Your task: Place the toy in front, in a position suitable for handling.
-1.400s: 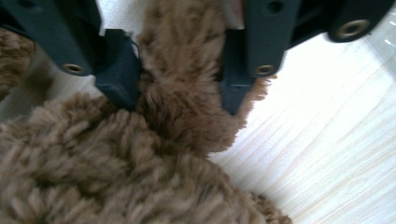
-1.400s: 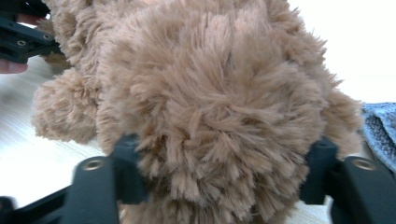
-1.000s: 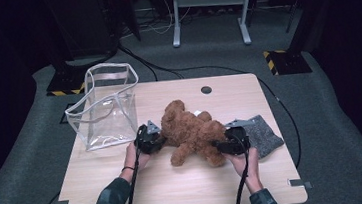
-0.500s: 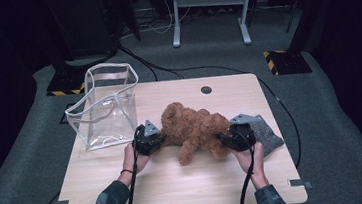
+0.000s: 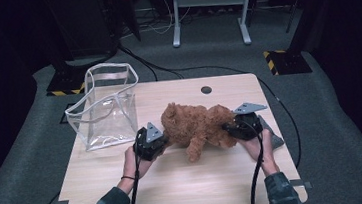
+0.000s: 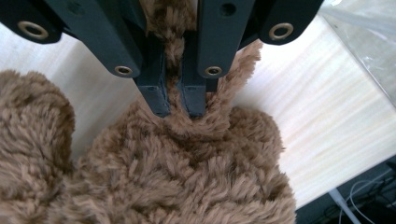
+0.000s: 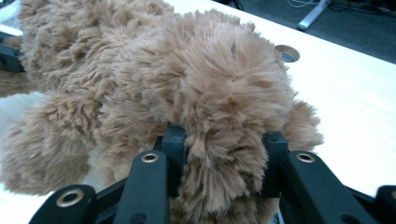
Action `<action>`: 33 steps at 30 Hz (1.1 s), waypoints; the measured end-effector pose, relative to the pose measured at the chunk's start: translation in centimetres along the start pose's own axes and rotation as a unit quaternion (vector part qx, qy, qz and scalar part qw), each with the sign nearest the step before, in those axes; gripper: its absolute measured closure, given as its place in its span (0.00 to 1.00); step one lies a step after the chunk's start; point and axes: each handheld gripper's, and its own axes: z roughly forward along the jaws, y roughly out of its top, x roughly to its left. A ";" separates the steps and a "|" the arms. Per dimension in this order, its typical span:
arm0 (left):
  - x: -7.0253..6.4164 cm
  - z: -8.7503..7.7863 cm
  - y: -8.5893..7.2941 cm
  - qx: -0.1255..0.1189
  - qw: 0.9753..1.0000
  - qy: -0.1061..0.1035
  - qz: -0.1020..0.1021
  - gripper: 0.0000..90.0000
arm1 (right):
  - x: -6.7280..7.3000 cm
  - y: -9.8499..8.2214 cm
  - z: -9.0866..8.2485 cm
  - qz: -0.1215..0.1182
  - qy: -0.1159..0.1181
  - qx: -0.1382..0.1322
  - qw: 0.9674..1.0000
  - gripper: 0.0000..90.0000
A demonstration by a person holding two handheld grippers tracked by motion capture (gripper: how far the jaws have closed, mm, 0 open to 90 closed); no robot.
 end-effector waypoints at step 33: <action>4.9 -3.1 -3.1 0.030 0.992 0.062 -0.109 0.26 | 2.3 -4.5 -3.3 0.069 -0.010 0.050 0.996 0.03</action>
